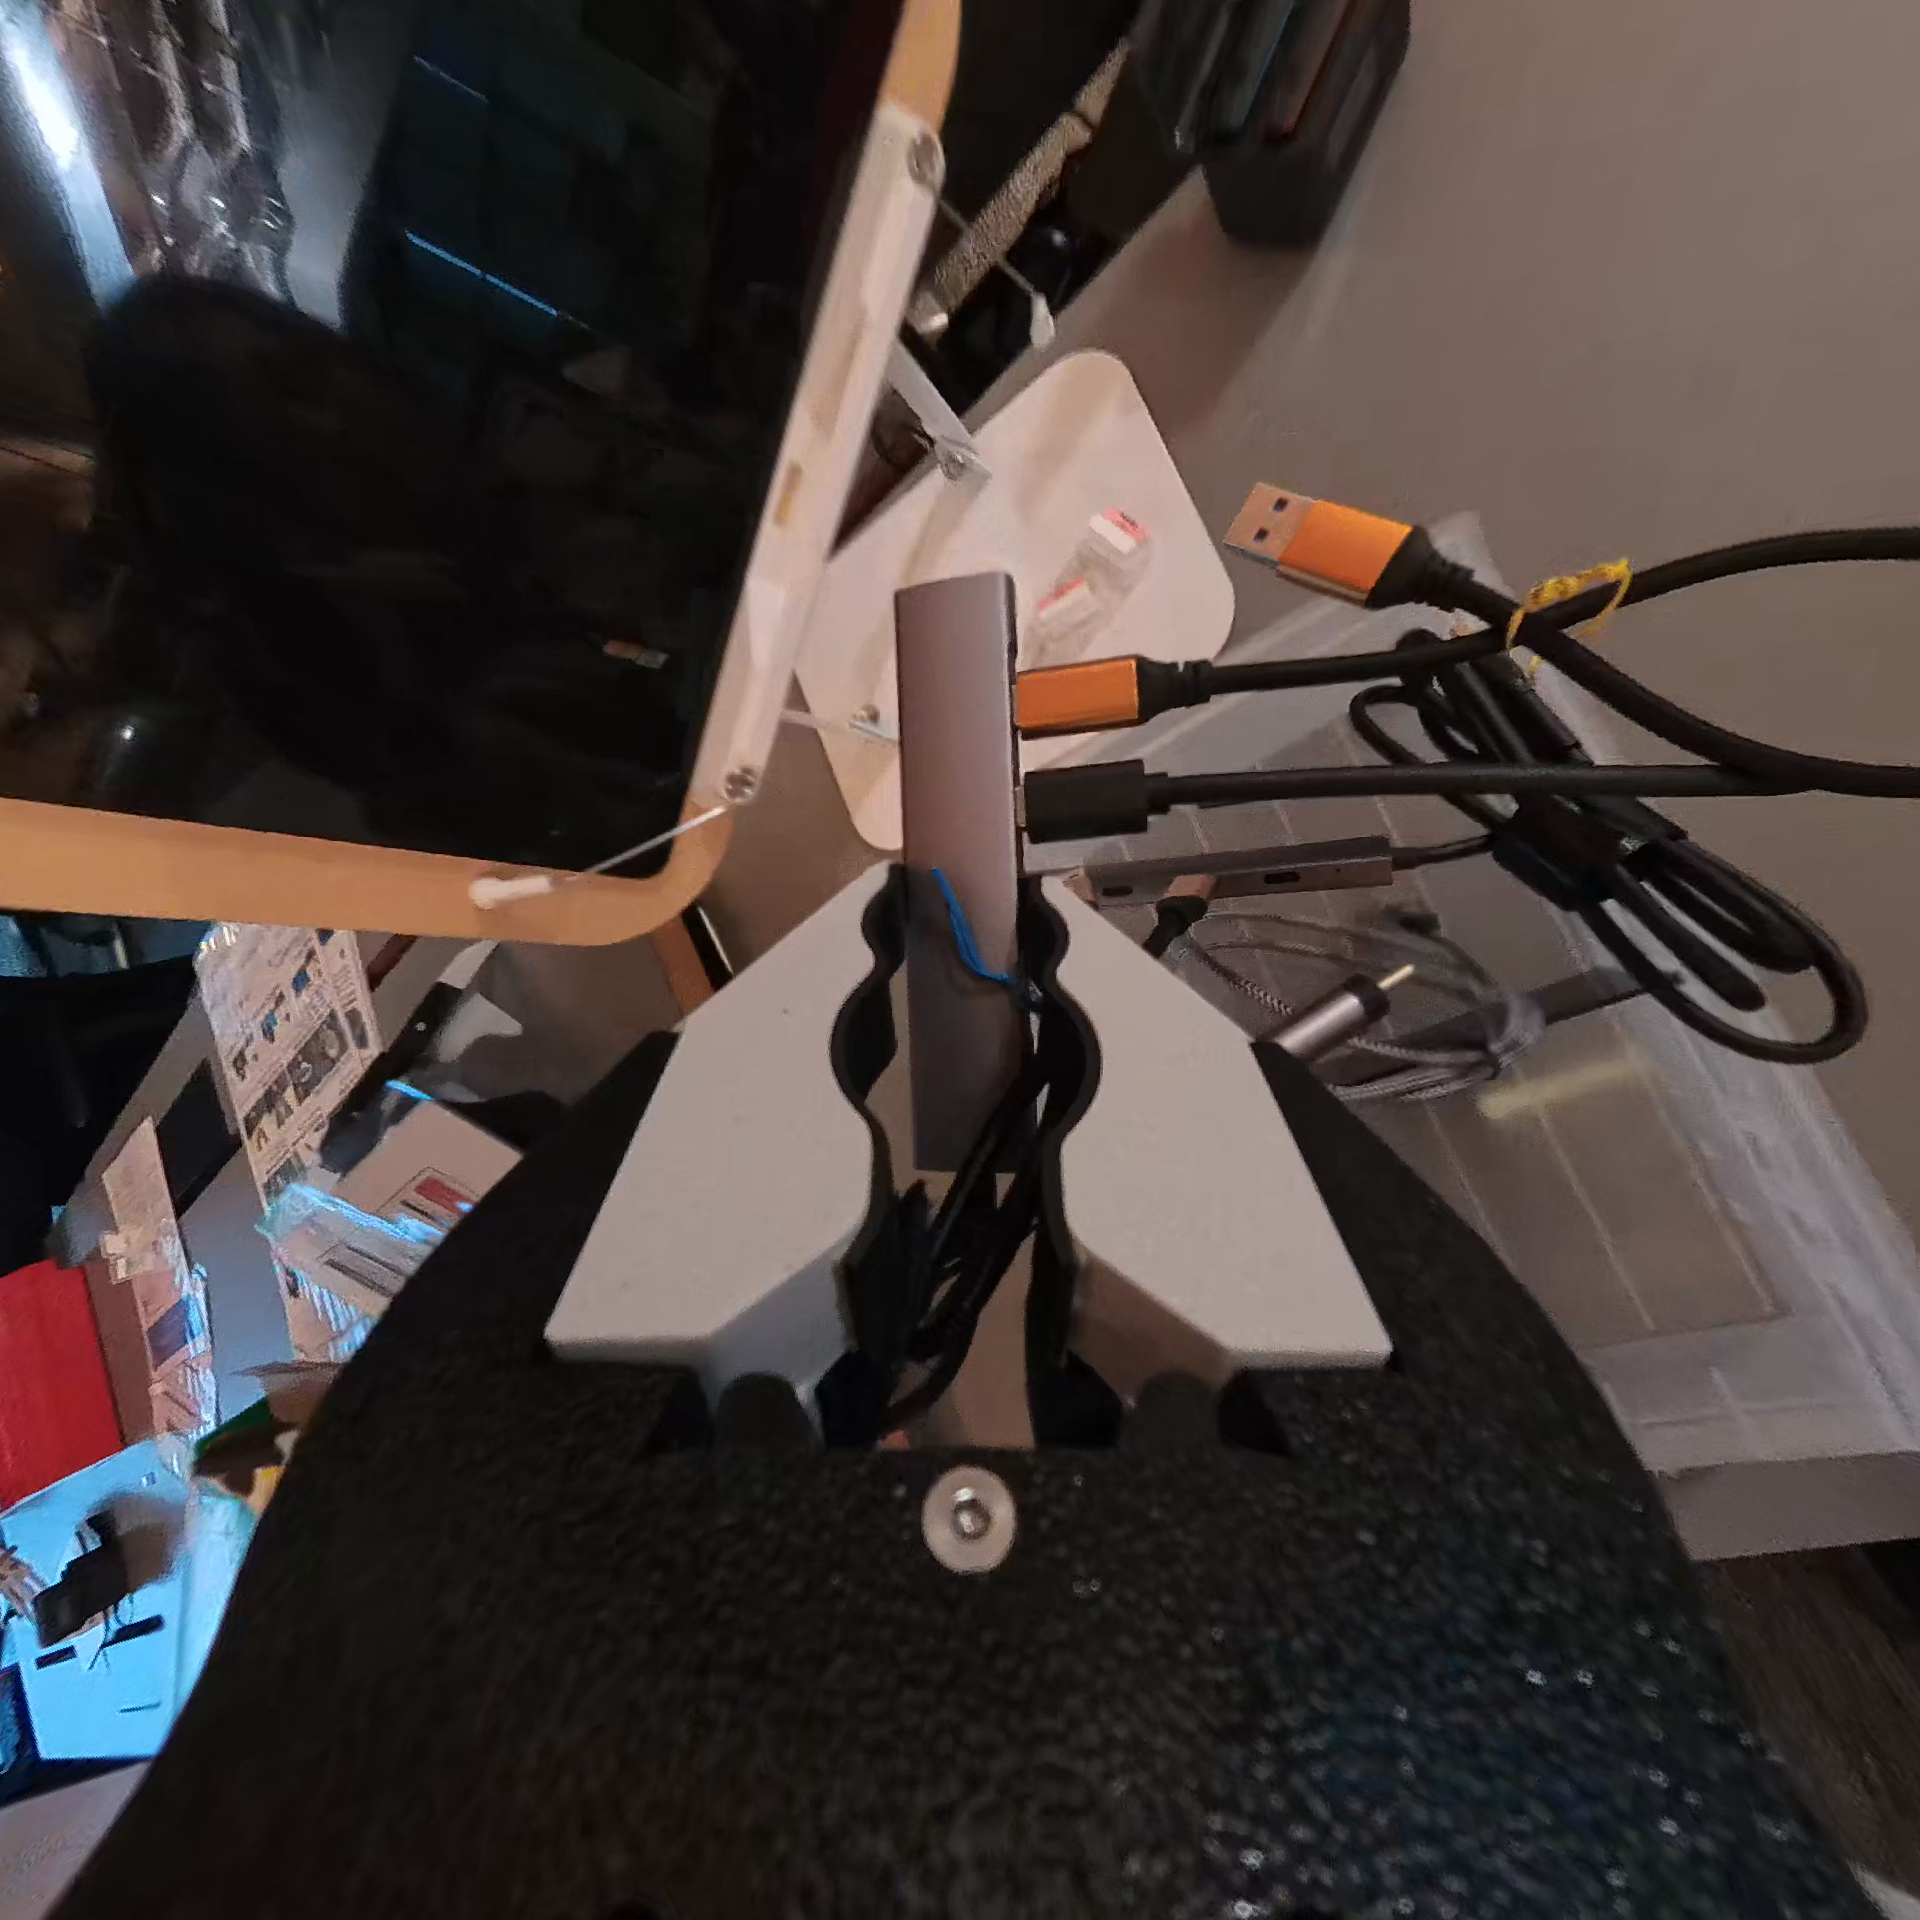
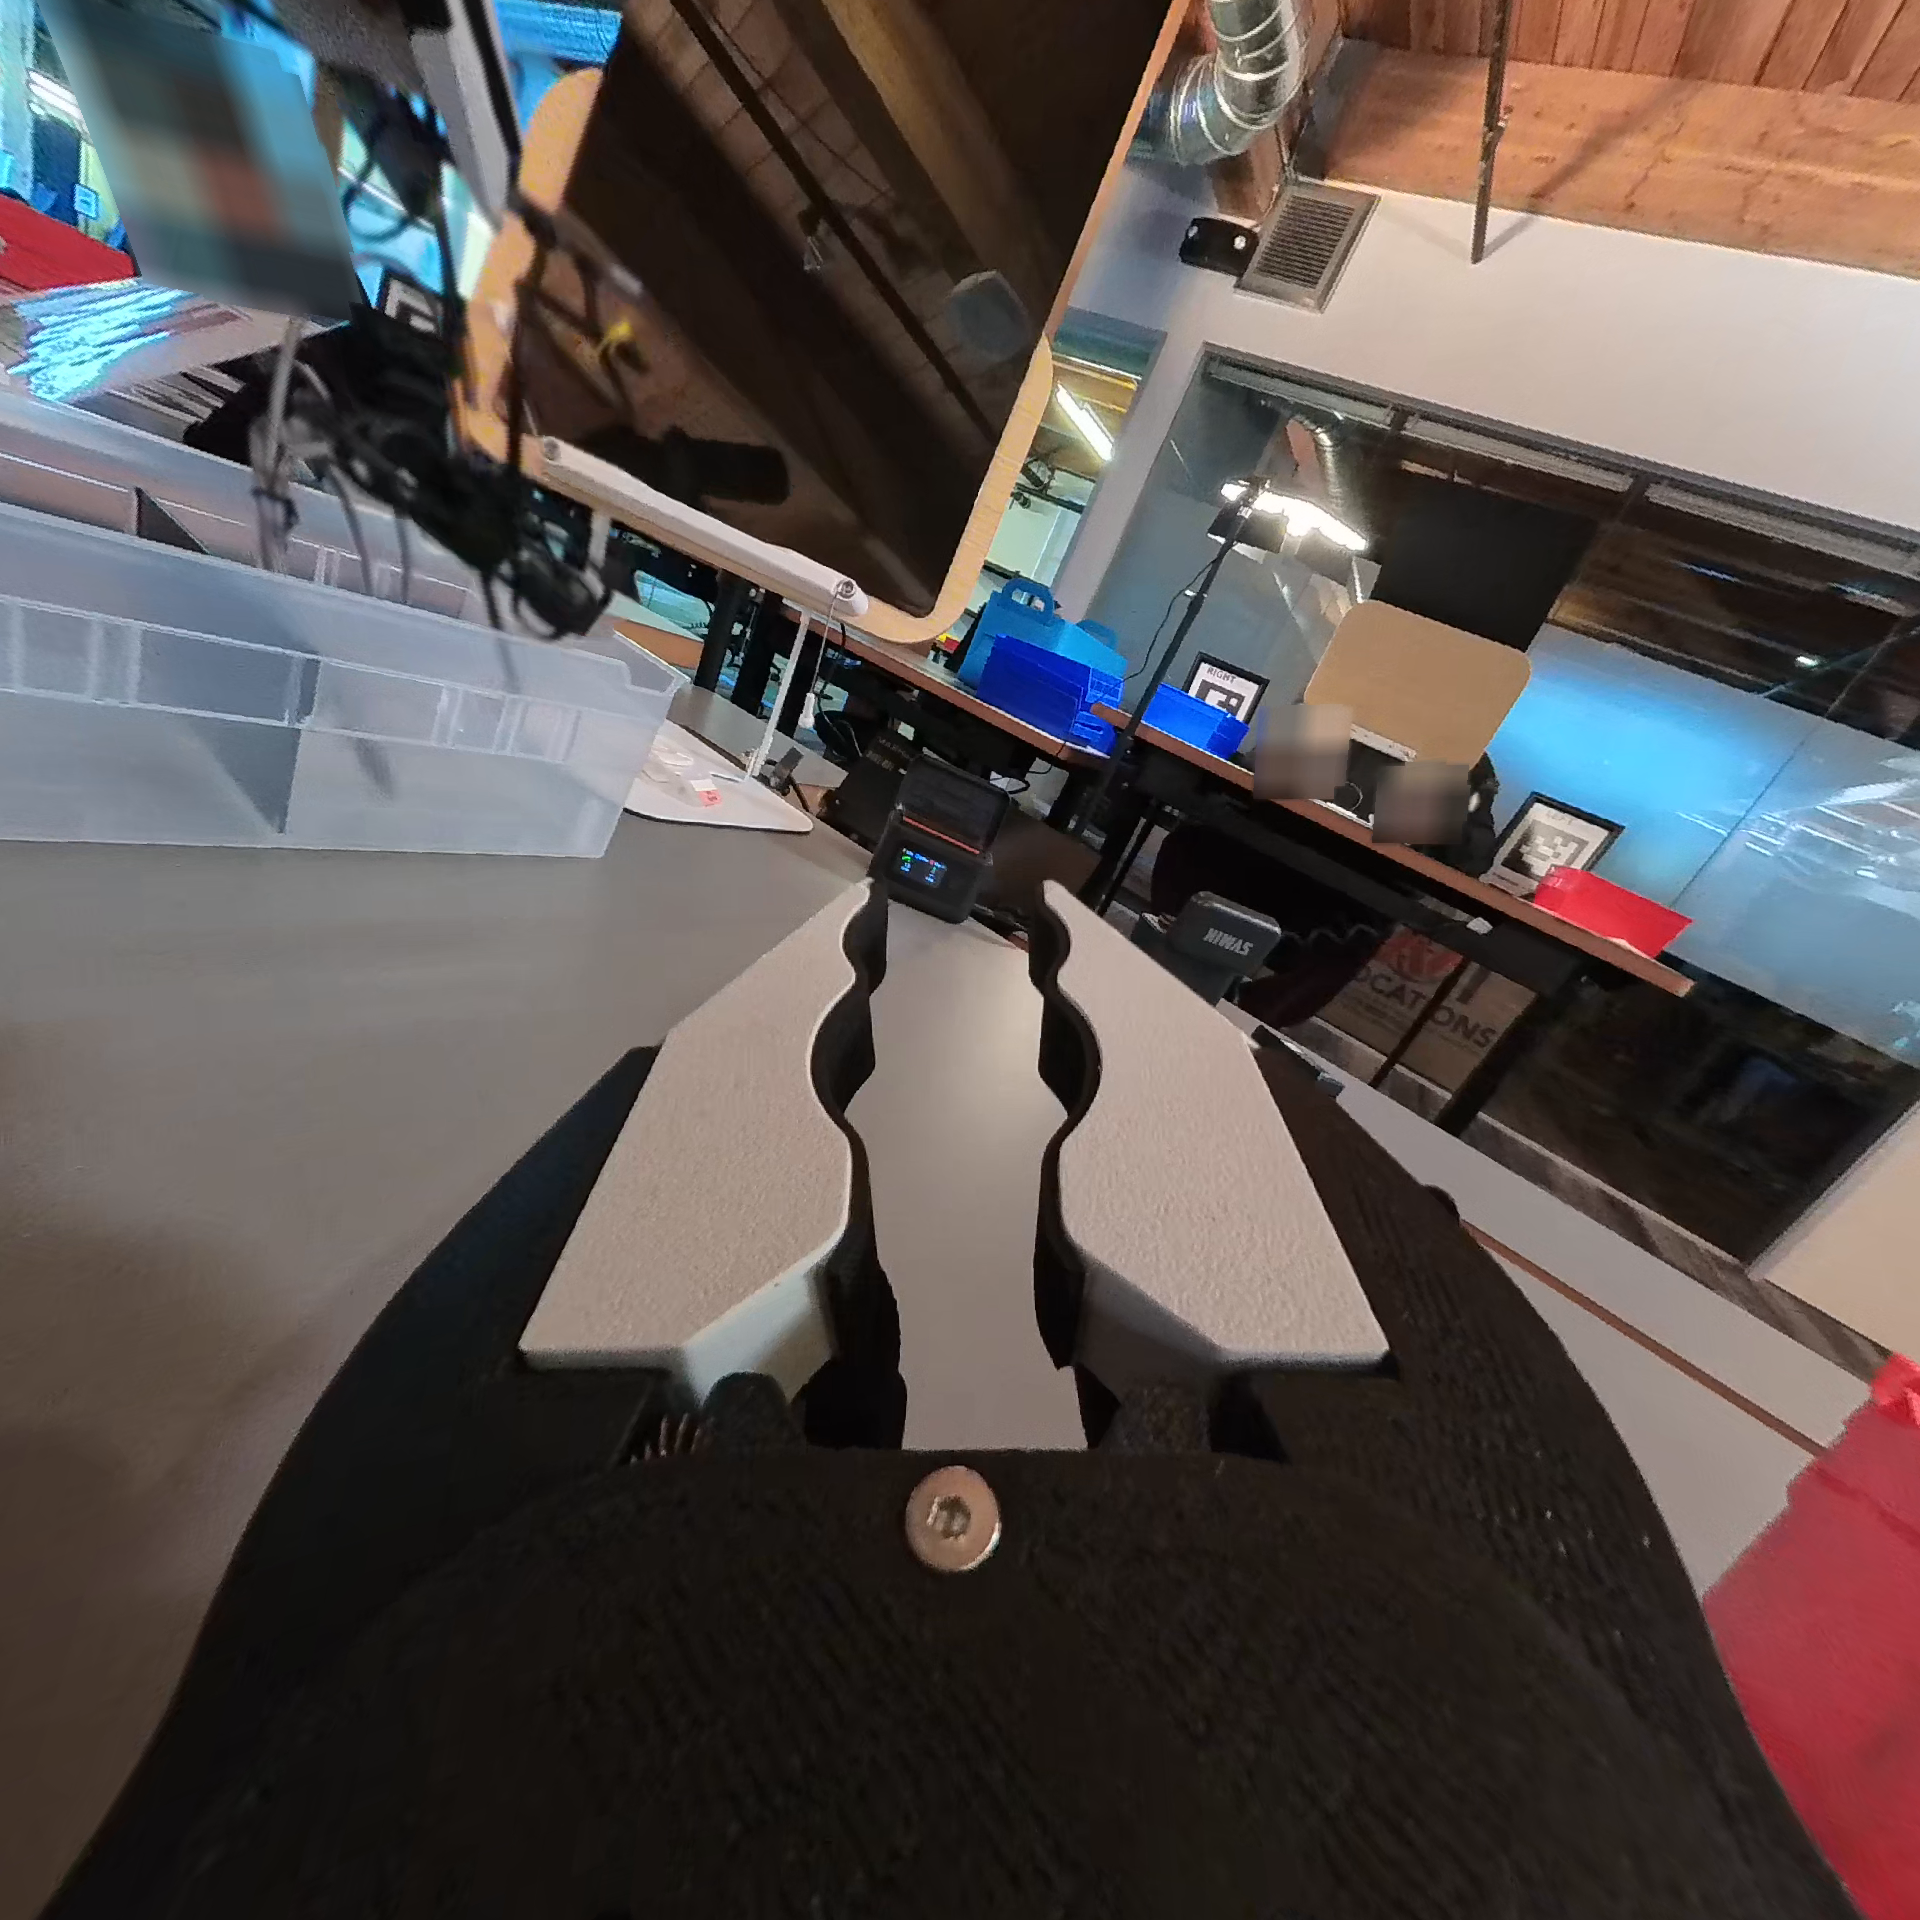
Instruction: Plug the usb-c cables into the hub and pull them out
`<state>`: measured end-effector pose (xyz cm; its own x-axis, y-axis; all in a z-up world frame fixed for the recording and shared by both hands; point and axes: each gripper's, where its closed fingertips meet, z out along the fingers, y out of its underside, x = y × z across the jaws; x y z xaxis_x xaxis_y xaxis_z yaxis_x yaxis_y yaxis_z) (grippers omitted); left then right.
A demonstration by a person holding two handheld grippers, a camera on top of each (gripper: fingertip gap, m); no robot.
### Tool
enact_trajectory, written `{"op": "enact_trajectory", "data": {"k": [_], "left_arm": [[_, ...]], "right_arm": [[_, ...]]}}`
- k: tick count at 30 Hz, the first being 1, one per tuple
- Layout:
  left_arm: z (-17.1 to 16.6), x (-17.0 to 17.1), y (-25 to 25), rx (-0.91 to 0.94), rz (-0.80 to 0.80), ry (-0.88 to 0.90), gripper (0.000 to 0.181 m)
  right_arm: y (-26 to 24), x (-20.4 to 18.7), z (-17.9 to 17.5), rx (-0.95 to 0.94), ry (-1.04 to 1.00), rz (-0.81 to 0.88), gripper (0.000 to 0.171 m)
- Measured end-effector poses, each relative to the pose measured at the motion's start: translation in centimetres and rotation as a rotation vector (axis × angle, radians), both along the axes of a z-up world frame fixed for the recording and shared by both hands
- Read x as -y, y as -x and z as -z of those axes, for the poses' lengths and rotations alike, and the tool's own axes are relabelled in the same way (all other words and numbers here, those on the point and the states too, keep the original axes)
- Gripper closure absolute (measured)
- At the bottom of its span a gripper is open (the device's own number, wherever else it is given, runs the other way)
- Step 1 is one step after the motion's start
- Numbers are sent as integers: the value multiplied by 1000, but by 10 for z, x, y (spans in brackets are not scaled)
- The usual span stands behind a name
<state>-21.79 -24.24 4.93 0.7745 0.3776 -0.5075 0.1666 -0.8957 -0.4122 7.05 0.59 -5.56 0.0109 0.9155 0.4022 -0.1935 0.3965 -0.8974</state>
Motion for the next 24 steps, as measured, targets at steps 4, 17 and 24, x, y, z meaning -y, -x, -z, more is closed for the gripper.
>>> {"op": "enact_trajectory", "data": {"k": [4,17,24], "left_arm": [[42,11,4,-44,45,29,161],[66,14,5,-597,355,-125,160],[33,16,-8,-866,379,-229,159]], "right_arm": [[0,3,0,1,3,-14,145],[2,7,1,8,-4,-27,145],[5,7,4,22,2,-28,145]]}}
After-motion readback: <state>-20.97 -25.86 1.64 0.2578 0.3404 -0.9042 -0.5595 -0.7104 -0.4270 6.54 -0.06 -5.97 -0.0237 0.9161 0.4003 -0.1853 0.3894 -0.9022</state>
